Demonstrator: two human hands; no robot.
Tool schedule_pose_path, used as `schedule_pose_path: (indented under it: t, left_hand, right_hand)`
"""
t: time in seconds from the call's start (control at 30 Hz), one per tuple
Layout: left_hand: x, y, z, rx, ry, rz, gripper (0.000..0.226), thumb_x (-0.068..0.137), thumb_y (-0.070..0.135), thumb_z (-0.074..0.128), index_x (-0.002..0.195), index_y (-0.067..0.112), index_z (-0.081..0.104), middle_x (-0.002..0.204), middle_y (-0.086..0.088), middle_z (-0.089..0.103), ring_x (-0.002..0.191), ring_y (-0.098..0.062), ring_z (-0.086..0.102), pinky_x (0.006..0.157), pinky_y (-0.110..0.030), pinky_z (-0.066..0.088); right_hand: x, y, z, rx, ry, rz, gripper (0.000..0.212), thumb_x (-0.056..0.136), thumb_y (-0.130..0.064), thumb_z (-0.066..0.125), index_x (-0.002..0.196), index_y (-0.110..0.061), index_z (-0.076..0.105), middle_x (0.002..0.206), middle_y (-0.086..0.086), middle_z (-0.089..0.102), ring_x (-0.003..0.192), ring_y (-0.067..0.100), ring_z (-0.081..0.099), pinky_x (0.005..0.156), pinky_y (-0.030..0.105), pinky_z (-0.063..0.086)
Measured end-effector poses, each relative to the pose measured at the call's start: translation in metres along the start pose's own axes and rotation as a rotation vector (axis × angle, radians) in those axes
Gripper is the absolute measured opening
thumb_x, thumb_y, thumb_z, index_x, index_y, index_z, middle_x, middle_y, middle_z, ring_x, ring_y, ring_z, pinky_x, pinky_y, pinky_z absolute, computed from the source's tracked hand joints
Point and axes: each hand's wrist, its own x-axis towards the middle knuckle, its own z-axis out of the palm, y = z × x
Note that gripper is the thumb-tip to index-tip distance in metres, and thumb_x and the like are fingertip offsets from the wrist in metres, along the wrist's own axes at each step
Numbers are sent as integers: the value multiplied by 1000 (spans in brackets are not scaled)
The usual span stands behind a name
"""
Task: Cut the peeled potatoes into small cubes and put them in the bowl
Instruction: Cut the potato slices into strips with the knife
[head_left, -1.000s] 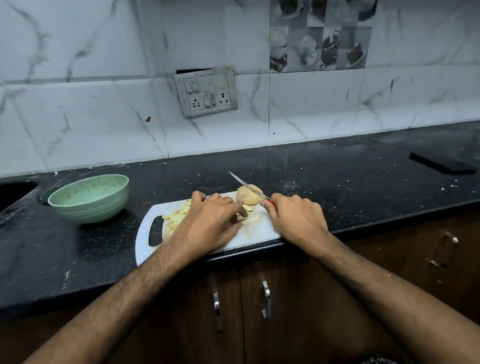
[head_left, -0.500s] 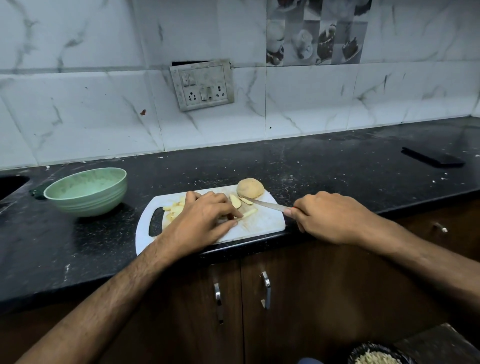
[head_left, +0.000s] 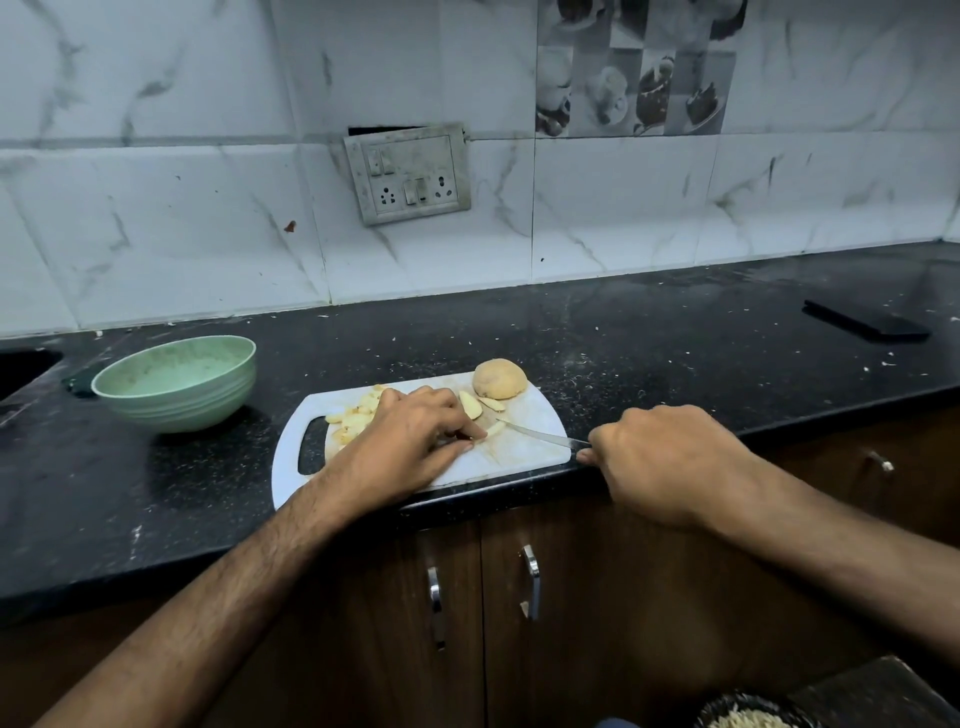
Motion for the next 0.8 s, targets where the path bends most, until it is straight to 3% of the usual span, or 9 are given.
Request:
schedule_pose_path:
  t: [0.13, 0.27, 0.33, 0.53, 0.67, 0.8]
  left_hand:
    - [-2, 1, 0, 7, 20, -5, 15, 93, 27, 71, 106, 33, 75, 92, 17, 58, 95, -7, 57, 72, -32, 19]
    - [-3, 2, -1, 14, 42, 6, 13, 90, 25, 75, 101, 32, 76, 92, 17, 62, 92, -8, 59, 74, -35, 20]
    - [-4, 2, -2, 10, 50, 7, 12, 90, 24, 75, 99, 31, 76, 92, 17, 64, 91, -9, 60, 75, -35, 22]
    - [-3, 0, -1, 9, 45, 19, 13, 90, 26, 75, 101, 32, 77, 91, 18, 61, 91, -7, 58, 77, -34, 23]
    - [-1, -1, 0, 21, 42, 25, 13, 90, 26, 75, 101, 32, 77, 91, 18, 61, 92, -6, 58, 77, -34, 22]
    - [-3, -1, 0, 18, 61, 6, 11, 89, 28, 75, 99, 33, 76, 90, 20, 61, 92, -4, 58, 77, -35, 24]
  right_hand:
    - [-3, -5, 10, -113, 138, -29, 26, 105, -35, 33, 106, -22, 55, 108, 2, 66, 97, 30, 66, 68, 37, 44]
    - [-3, 8, 5, 93, 72, 59, 38, 104, -50, 26, 81, -26, 44, 103, 3, 67, 97, 31, 64, 69, 37, 38]
    - [-3, 7, 5, 145, 43, 42, 39, 104, -52, 26, 78, -27, 43, 102, 2, 66, 96, 29, 63, 69, 37, 38]
    - [2, -1, 2, 195, -59, 58, 33, 103, -49, 31, 84, -26, 46, 109, 6, 65, 102, 30, 62, 73, 37, 39]
    - [-7, -14, 6, -4, 102, -20, 36, 106, -42, 28, 107, -21, 57, 109, 4, 65, 100, 30, 64, 70, 37, 39]
    - [-10, -16, 12, -38, 163, -11, 38, 106, -44, 24, 109, -22, 55, 109, 3, 66, 98, 30, 65, 67, 36, 39]
